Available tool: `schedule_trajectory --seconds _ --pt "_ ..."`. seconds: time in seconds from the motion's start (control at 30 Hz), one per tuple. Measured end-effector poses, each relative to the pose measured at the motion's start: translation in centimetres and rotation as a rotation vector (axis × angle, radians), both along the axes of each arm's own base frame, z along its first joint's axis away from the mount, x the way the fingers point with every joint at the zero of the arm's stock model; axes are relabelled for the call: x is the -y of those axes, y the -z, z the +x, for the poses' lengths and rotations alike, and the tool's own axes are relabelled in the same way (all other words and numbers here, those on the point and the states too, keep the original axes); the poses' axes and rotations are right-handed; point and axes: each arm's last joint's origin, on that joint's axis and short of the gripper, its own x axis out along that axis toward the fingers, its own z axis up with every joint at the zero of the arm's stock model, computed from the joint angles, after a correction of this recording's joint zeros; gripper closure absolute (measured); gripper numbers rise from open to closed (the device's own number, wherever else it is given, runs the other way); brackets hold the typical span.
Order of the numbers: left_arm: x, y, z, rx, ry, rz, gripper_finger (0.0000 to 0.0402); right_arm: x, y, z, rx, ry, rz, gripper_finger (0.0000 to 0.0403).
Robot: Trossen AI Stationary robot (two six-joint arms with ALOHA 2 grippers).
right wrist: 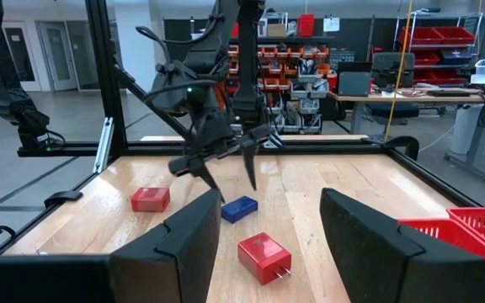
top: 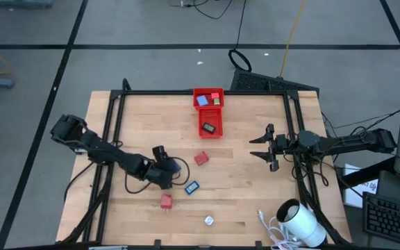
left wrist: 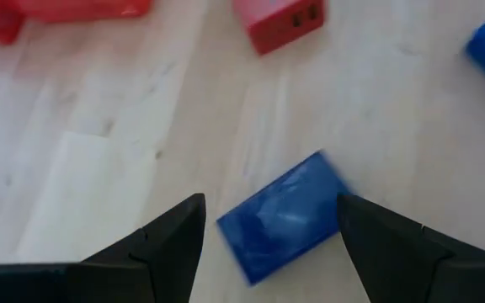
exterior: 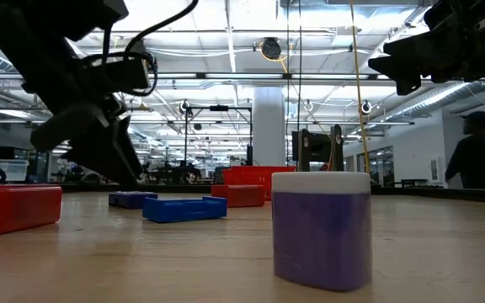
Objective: Pick & Place Office items
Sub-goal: Put the dark blue digital timer into the bottom red bin
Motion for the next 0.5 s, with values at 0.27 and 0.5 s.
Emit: schedule_trajectory --seconds 0.27,0.5 --pt "-1.0 0.3 -0.9 -0.107 -0.047 0.059 0.0131 0.0 0.0 0.0 0.0 0.0 0.0 0.0206" --pt "-1.9 0.4 -0.9 -0.108 -0.107 0.13 0.0131 0.0 0.0 0.0 0.0 0.0 0.0 0.0206"
